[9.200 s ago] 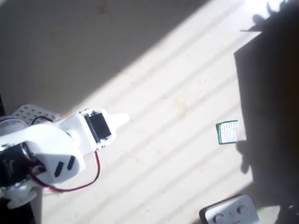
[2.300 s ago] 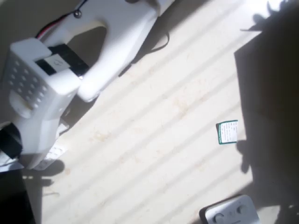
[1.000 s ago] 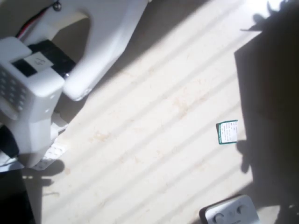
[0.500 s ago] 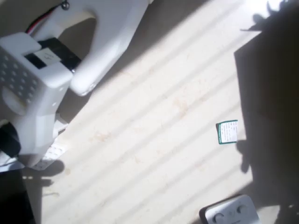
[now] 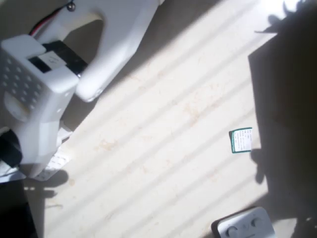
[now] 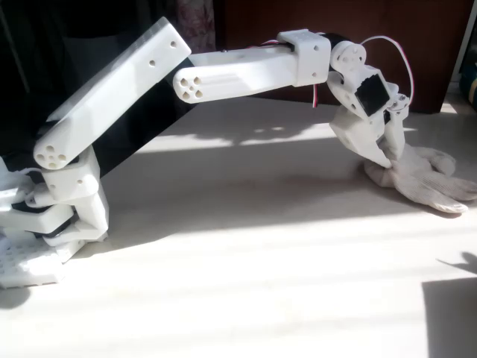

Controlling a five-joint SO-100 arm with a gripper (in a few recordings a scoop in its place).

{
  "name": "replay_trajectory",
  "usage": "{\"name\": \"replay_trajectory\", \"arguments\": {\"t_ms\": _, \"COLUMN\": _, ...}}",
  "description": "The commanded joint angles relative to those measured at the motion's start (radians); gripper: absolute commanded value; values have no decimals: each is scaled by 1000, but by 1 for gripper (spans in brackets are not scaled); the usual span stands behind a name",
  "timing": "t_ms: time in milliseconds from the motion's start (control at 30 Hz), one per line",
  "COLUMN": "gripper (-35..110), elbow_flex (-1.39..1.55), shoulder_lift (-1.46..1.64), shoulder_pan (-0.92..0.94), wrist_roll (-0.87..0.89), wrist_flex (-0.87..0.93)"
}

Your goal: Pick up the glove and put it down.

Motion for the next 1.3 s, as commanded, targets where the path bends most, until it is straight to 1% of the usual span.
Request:
{"name": "replay_trajectory", "arguments": {"t_ms": 0, "gripper": 0, "elbow_flex": -23, "shoulder_lift": 20, "shoulder_pan": 9, "wrist_roll": -8, "wrist_flex": 6}}
{"name": "replay_trajectory", "arguments": {"t_ms": 200, "gripper": 0, "elbow_flex": -21, "shoulder_lift": 107, "shoulder_pan": 15, "wrist_roll": -8, "wrist_flex": 54}}
{"name": "replay_trajectory", "arguments": {"t_ms": 400, "gripper": 0, "elbow_flex": -23, "shoulder_lift": 169, "shoulder_pan": 66, "wrist_roll": -8, "wrist_flex": 137}}
{"name": "replay_trajectory", "arguments": {"t_ms": 700, "gripper": 0, "elbow_flex": -23, "shoulder_lift": 308, "shoulder_pan": 163, "wrist_roll": -9, "wrist_flex": 204}}
{"name": "replay_trajectory", "arguments": {"t_ms": 900, "gripper": 0, "elbow_flex": -21, "shoulder_lift": 382, "shoulder_pan": 264, "wrist_roll": -11, "wrist_flex": 282}}
{"name": "replay_trajectory", "arguments": {"t_ms": 1100, "gripper": 0, "elbow_flex": -21, "shoulder_lift": 420, "shoulder_pan": 405, "wrist_roll": -11, "wrist_flex": 345}}
{"name": "replay_trajectory", "arguments": {"t_ms": 1267, "gripper": 0, "elbow_flex": -21, "shoulder_lift": 423, "shoulder_pan": 534, "wrist_roll": -64, "wrist_flex": 385}}
